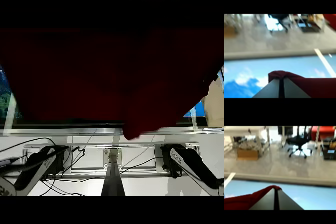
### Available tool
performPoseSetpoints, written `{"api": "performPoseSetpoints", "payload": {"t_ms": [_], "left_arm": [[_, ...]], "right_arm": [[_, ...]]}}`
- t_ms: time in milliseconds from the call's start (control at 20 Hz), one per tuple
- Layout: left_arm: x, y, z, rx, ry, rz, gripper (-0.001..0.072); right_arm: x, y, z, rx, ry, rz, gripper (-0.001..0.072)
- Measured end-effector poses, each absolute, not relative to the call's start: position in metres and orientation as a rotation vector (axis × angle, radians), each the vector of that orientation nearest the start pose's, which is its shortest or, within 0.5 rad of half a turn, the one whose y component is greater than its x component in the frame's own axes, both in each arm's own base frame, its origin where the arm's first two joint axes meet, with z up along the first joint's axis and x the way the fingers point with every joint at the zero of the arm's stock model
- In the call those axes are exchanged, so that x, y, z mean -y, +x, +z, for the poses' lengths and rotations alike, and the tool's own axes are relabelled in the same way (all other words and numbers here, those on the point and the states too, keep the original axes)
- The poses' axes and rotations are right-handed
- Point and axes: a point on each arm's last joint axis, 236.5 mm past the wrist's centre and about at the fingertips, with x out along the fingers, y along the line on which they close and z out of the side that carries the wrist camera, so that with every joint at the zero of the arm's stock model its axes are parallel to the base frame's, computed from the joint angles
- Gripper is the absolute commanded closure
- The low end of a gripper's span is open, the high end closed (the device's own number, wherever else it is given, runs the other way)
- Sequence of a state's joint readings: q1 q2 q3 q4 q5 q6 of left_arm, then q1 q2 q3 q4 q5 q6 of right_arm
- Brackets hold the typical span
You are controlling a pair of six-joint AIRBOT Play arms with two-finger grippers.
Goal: Fold the clothes and pants, and hang the long-sleeved shirts on hangers.
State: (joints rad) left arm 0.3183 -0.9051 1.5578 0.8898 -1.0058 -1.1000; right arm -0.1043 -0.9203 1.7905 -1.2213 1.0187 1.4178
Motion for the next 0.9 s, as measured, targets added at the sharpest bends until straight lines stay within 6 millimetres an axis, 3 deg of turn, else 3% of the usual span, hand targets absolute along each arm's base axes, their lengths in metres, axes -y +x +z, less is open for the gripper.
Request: {"api": "performPoseSetpoints", "payload": {"t_ms": [100, 250, 450, 550, 650, 800, 900], "left_arm": [[0.022, 0.414, 0.326, -0.358, -0.069, -0.317, 0.0691], [0.036, 0.466, 0.229, -0.572, -0.106, -0.379, 0.0691], [0.037, 0.518, 0.119, -0.740, -0.164, -0.370, 0.0692], [0.032, 0.539, 0.086, -0.756, -0.191, -0.336, 0.0691], [0.026, 0.554, 0.065, -0.751, -0.209, -0.302, 0.0691], [0.020, 0.567, 0.048, -0.741, -0.229, -0.270, 0.0691], [0.018, 0.571, 0.042, -0.740, -0.235, -0.259, 0.0691]], "right_arm": [[-0.034, 0.399, 0.398, -0.293, 0.096, 0.212, 0.0703], [-0.031, 0.461, 0.298, -0.560, 0.138, 0.226, 0.0702], [-0.028, 0.512, 0.169, -0.850, 0.195, 0.230, 0.0702], [-0.025, 0.532, 0.123, -0.915, 0.218, 0.219, 0.0702], [-0.022, 0.548, 0.088, -0.946, 0.239, 0.205, 0.0702], [-0.020, 0.561, 0.053, -0.976, 0.257, 0.192, 0.0702], [-0.018, 0.563, 0.041, -0.997, 0.257, 0.187, 0.0703]]}}
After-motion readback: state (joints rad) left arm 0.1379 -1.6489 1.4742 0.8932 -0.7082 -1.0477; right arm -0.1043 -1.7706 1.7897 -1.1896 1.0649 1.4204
